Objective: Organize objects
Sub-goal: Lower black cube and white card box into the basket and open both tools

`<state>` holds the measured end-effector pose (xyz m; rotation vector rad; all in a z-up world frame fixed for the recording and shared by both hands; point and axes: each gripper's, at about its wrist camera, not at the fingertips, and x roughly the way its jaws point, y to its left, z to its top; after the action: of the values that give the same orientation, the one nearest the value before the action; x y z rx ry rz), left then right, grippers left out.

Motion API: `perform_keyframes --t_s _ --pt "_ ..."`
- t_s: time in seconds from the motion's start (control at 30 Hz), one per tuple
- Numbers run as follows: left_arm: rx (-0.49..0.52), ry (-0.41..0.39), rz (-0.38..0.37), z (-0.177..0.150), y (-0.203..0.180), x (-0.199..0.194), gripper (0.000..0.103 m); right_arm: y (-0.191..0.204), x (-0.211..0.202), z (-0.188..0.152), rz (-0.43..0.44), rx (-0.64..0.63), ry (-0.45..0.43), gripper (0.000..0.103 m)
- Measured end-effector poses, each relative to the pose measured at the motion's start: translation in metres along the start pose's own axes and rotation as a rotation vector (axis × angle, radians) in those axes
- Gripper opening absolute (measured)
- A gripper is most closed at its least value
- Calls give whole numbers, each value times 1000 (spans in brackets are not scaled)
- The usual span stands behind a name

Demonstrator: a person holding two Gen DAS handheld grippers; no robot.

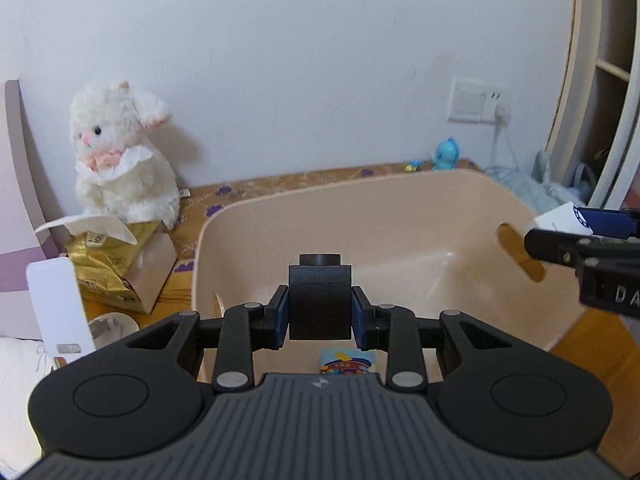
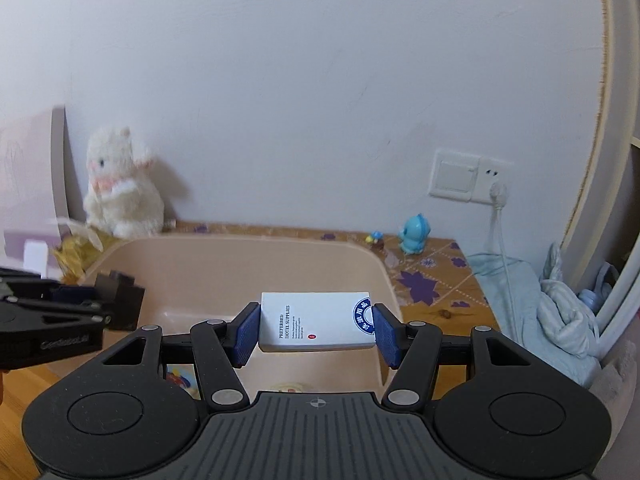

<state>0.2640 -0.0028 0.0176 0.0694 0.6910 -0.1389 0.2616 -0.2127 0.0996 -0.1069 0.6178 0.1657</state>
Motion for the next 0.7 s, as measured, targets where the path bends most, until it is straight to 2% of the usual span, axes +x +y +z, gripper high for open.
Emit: perform_keyframes --t_s 0.23,0.43,0.7 --pt "36 122 28 -3 -8 37 33 9 41 -4 -8 -59 113 56" --pt "42 211 35 -5 -8 51 33 16 59 -9 -2 -94 187 56" --pt "49 323 29 -1 -9 64 33 21 69 -14 -18 -137 230 57"
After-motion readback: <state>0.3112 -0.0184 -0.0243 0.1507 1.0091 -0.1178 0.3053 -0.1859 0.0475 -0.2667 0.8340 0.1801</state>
